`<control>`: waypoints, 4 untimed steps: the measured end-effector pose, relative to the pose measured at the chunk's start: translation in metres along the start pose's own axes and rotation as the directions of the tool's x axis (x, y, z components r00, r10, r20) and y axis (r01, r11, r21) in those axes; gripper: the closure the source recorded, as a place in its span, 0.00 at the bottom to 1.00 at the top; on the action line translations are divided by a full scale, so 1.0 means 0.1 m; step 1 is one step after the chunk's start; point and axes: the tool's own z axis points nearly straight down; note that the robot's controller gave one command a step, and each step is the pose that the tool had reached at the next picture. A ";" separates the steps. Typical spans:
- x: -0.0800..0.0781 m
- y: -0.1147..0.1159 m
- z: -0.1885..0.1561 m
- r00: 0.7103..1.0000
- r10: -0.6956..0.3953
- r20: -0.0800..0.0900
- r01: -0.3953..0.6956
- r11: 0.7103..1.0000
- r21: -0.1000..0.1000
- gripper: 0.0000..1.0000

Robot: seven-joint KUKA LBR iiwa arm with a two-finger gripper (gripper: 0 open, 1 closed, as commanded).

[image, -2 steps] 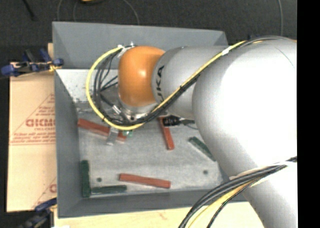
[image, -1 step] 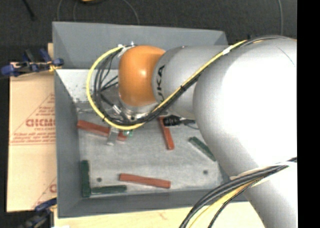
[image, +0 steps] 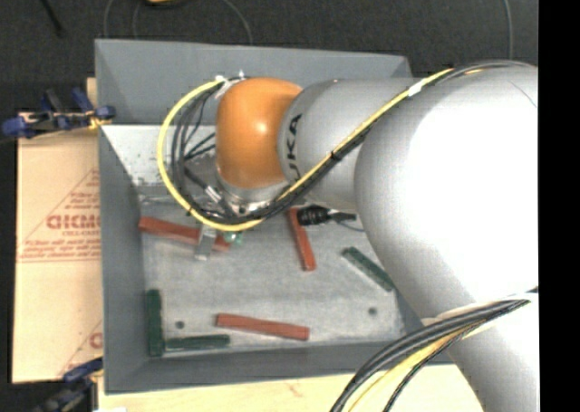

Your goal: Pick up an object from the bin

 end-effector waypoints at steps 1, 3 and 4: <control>0.00 0.00 -0.09 1.000 0.000 -0.002 0.000 1.000 0.001 1.00; 0.00 0.00 -0.37 1.000 0.001 -0.001 -0.001 1.000 0.000 1.00; 0.00 0.00 -0.51 1.000 0.001 -0.001 -0.001 1.000 0.000 1.00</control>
Offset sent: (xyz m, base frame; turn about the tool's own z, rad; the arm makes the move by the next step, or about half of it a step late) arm -0.0001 -0.0001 0.0512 0.0000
